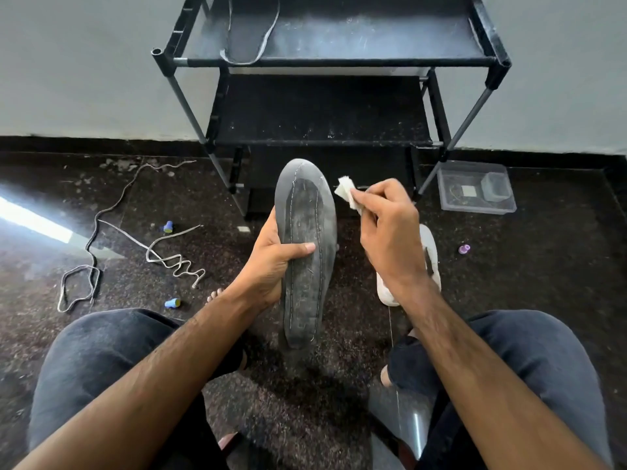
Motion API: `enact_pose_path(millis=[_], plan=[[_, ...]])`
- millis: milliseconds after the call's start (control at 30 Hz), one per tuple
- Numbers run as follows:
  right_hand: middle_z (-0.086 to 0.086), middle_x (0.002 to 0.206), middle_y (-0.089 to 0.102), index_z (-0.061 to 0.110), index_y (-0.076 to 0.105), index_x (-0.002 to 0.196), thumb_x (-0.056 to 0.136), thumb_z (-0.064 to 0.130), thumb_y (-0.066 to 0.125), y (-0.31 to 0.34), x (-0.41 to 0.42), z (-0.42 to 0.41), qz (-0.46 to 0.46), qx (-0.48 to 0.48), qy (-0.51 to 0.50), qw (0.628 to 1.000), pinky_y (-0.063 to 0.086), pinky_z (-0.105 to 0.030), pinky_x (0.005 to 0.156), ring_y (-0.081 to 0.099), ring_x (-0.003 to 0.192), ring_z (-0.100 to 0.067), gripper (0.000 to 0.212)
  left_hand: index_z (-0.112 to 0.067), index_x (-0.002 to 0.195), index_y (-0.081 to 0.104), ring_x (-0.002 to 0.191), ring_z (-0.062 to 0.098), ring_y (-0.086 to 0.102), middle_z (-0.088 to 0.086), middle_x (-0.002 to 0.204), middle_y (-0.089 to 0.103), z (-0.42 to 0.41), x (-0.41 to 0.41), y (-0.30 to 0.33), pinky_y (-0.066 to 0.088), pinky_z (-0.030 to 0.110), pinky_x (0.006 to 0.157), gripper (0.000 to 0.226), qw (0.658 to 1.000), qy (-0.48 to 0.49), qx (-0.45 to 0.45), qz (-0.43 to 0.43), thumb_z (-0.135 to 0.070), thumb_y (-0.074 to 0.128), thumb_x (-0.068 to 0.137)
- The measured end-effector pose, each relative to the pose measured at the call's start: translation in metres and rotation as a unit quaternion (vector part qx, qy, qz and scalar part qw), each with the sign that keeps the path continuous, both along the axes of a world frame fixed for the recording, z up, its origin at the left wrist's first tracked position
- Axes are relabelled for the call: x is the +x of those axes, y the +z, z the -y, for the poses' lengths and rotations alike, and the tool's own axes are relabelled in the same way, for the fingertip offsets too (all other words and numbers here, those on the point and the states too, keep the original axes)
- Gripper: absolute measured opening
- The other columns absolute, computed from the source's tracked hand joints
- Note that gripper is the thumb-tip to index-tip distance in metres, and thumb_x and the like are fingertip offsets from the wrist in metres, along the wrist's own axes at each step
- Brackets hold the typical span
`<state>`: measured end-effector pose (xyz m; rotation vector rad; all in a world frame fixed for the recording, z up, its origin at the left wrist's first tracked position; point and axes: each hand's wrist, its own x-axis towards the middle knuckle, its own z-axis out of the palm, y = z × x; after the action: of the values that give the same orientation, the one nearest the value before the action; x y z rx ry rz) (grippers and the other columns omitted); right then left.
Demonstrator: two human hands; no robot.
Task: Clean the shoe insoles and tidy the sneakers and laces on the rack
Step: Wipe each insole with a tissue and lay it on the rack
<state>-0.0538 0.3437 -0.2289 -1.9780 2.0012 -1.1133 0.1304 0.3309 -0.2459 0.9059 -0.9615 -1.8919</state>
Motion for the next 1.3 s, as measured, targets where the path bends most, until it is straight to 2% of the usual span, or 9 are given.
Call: enact_pose_path(millis=[167,367,500,733,867,1000,1100,1167,1300], plan=[[-0.010,0.106,0.060,0.001,0.066,0.130,0.099,0.004,0.056,0.003,0.031,-0.014,-0.094,-0.015,0.183,0.979,0.053,-0.029,0.084,0.055,0.096,-0.022,0.032,-0.019,0.130,0.056,0.093,0.023,0.073,0.010,0.103,0.072,-0.002,-0.003,-0.005,0.063,0.038,0.078,0.067,1.000,-0.002,0.007,-0.023,0.029,0.046,0.085],[-0.006,0.095,0.058,0.004,0.074,0.111,0.098,0.002,0.060,-0.021,0.005,-0.001,-0.081,0.032,0.034,0.996,0.056,-0.035,0.070,0.055,0.086,-0.018,0.020,-0.023,0.135,0.052,0.091,0.035,0.074,0.014,0.114,0.071,-0.002,-0.001,0.000,0.063,0.046,0.078,0.069,1.000,0.006,0.006,-0.010,0.025,0.053,0.085],[-0.003,0.097,0.059,0.005,0.073,0.120,0.097,0.004,0.065,0.001,0.001,0.001,0.031,-0.018,0.004,0.999,0.053,-0.017,0.076,0.057,0.085,-0.010,0.025,-0.026,0.147,0.043,0.101,0.043,0.070,0.016,0.130,0.065,-0.002,-0.002,0.001,0.059,0.061,0.086,0.082,1.000,-0.010,0.005,-0.004,0.029,0.048,0.086],[-0.008,0.106,0.057,0.006,0.066,0.132,0.098,0.001,0.056,0.001,0.025,-0.001,-0.052,-0.025,0.112,0.992,0.053,-0.026,0.083,0.056,0.098,-0.021,0.036,-0.035,0.147,0.036,0.098,0.011,0.071,-0.006,0.111,0.073,-0.012,-0.009,0.003,0.060,0.029,0.080,0.092,0.995,-0.082,-0.028,0.045,0.034,0.042,0.084],[-0.004,0.097,0.055,0.008,0.073,0.118,0.095,-0.002,0.060,-0.013,0.000,0.008,-0.028,0.048,0.021,0.998,0.056,-0.035,0.079,0.056,0.089,-0.017,0.029,-0.036,0.155,0.033,0.120,0.033,0.064,0.005,0.140,0.060,-0.013,-0.007,0.000,0.057,0.060,0.092,0.098,0.996,-0.091,-0.014,0.017,0.030,0.048,0.085],[-0.001,0.097,0.057,0.007,0.072,0.122,0.098,0.005,0.063,-0.002,-0.007,0.005,0.045,0.021,-0.029,0.998,0.054,-0.019,0.078,0.057,0.085,-0.009,0.026,-0.032,0.149,0.043,0.118,0.046,0.064,0.016,0.145,0.055,-0.008,-0.007,-0.002,0.049,0.075,0.091,0.088,0.999,-0.038,0.024,-0.016,0.029,0.049,0.085],[-0.004,0.100,0.059,0.005,0.071,0.122,0.097,0.003,0.063,0.009,0.010,-0.002,0.030,-0.014,0.061,0.998,0.052,-0.015,0.081,0.058,0.089,-0.012,0.027,-0.019,0.149,0.044,0.106,0.038,0.070,0.021,0.131,0.063,-0.006,-0.007,-0.001,0.059,0.059,0.088,0.059,0.999,0.007,0.038,-0.019,0.009,0.051,0.097],[-0.007,0.104,0.059,0.004,0.070,0.124,0.097,0.002,0.060,0.005,0.026,-0.008,-0.020,0.009,0.123,0.992,0.054,-0.024,0.086,0.058,0.094,-0.018,0.029,-0.013,0.148,0.049,0.111,0.030,0.069,0.019,0.130,0.065,-0.007,-0.009,0.004,0.059,0.045,0.095,0.042,0.993,0.011,0.102,-0.065,-0.020,0.043,0.107],[-0.005,0.103,0.060,0.001,0.069,0.121,0.098,0.000,0.058,-0.009,0.049,-0.017,-0.041,0.036,0.154,0.987,0.054,-0.034,0.083,0.055,0.092,-0.019,0.026,-0.006,0.134,0.063,0.120,0.028,0.067,0.018,0.130,0.068,-0.003,-0.002,0.001,0.055,0.038,0.103,0.065,0.978,0.024,0.186,-0.086,-0.054,0.028,0.108]])
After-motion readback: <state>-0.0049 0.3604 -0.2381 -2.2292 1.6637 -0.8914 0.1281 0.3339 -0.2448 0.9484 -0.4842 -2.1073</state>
